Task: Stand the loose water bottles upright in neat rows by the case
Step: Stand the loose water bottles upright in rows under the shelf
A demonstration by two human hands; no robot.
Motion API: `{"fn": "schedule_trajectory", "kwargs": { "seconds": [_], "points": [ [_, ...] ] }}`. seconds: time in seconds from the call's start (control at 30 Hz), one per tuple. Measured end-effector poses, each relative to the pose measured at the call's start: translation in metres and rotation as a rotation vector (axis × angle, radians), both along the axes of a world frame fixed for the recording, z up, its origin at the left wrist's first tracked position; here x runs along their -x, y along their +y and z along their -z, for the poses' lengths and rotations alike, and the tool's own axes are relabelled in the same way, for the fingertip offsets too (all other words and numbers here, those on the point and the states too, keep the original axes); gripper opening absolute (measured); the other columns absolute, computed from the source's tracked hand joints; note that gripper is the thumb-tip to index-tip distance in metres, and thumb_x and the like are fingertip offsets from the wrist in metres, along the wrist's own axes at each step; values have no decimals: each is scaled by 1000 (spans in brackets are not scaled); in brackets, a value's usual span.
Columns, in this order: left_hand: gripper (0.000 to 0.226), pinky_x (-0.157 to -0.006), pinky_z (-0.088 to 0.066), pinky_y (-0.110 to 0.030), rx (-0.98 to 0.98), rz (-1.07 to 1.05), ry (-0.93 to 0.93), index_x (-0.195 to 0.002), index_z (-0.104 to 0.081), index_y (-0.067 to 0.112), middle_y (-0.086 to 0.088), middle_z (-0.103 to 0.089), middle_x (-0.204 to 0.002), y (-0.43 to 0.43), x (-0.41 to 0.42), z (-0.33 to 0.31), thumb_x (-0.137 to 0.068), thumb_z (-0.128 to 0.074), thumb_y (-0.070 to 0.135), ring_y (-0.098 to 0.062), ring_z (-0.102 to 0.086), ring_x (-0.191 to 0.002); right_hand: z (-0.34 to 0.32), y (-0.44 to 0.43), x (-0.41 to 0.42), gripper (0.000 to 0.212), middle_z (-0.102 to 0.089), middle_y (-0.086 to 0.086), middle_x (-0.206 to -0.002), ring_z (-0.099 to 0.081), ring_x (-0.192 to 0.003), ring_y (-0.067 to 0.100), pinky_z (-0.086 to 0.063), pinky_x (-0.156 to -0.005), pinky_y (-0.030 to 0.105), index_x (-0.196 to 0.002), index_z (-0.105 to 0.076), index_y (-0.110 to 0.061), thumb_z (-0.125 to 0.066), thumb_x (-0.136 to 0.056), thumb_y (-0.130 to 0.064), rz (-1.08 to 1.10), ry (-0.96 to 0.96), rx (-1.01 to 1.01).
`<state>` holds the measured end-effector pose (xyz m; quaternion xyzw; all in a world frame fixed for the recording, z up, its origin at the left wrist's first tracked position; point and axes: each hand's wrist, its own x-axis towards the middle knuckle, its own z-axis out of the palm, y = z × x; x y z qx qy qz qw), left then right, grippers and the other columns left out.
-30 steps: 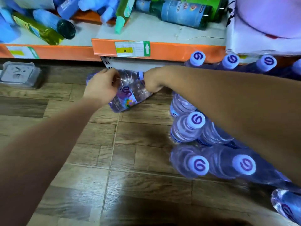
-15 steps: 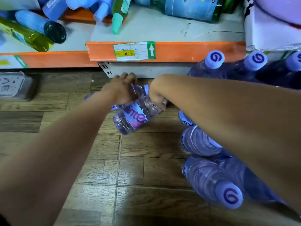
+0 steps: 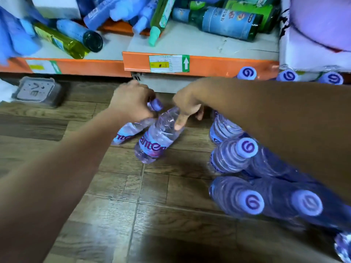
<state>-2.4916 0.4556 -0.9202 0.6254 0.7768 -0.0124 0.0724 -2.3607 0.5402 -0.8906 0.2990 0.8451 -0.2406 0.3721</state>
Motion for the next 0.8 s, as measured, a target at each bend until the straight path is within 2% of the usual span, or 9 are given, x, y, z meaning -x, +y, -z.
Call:
{"fn": "schedule_trajectory", "kwargs": {
  "seconds": [0.1,0.13,0.17,0.23,0.3,0.37,0.43,0.53,0.8],
  "points": [
    [41,-70,-48,-34,24,-53,-49,-88,-67,12,-14,-68,-91,-12,5,-25,-63,-65,44,-34,-62,-93,-2,-13,2,26,-60,11,-69,-62,-40,13,-46,-46,16,-83,-56,-6,-52,-97,-29,116,258,31],
    [39,-73,-50,-36,22,-76,-57,-89,-67,9,-16,-69,-92,-17,5,-33,-65,-71,39,-35,-62,-92,-4,-18,1,25,-68,13,-72,-66,-49,14,-43,-51,15,-87,-62,-6,-48,-99,-23,133,300,14],
    [36,-75,-49,-37,7,-106,-59,-89,-66,7,-18,-68,-93,-22,6,-40,-67,-74,33,-36,-62,-92,-5,-23,0,24,-73,14,-88,-70,-69,19,-42,-58,16,-99,-66,-4,-46,-99,-19,151,333,-23],
    [33,-73,-47,-37,-40,-172,-72,-86,-65,5,-19,-67,-88,-32,7,-51,-69,-77,31,-35,-61,-88,-7,-28,-1,29,-66,13,-119,-63,-104,27,-43,-73,23,-120,-63,-5,-49,-96,-16,122,442,-94],
    [32,-67,-44,-34,-82,-222,-133,-81,-64,4,-16,-62,-79,-41,3,-57,-69,-78,30,-30,-56,-78,-18,-33,-5,30,-61,9,-126,-57,-114,25,-43,-79,25,-123,-59,-11,-55,-94,-19,91,511,-107],
    [28,-60,-34,-30,-115,-230,-190,-76,-62,2,-13,-55,-72,-45,-6,-59,-69,-78,24,-24,-48,-70,-28,-31,-12,32,-61,8,-124,-55,-113,25,-39,-76,24,-120,-60,-14,-62,-89,-21,49,560,-160],
    [29,-60,-29,-28,-145,-233,-212,-75,-57,5,-11,-51,-73,-42,-14,-60,-71,-77,26,-23,-45,-70,-36,-27,-22,30,-61,8,-120,-55,-108,25,-38,-75,24,-115,-62,-14,-65,-86,-20,11,553,-187],
    [33,-64,-32,-28,-180,-227,-263,-83,-54,10,-6,-53,-82,-30,-25,-60,-70,-75,32,-23,-47,-78,-42,-17,-42,27,-62,9,-116,-53,-100,24,-34,-74,22,-111,-63,-14,-67,-85,-18,10,517,-211],
    [36,-81,-38,-22,-194,-90,-312,-109,-67,11,-12,-67,-106,-21,-53,-63,-77,-71,26,-24,-59,-100,-44,15,-66,26,-62,12,-116,-56,-107,30,-34,-73,23,-108,-67,-14,-65,-82,-10,111,536,-391]
  ]
}}
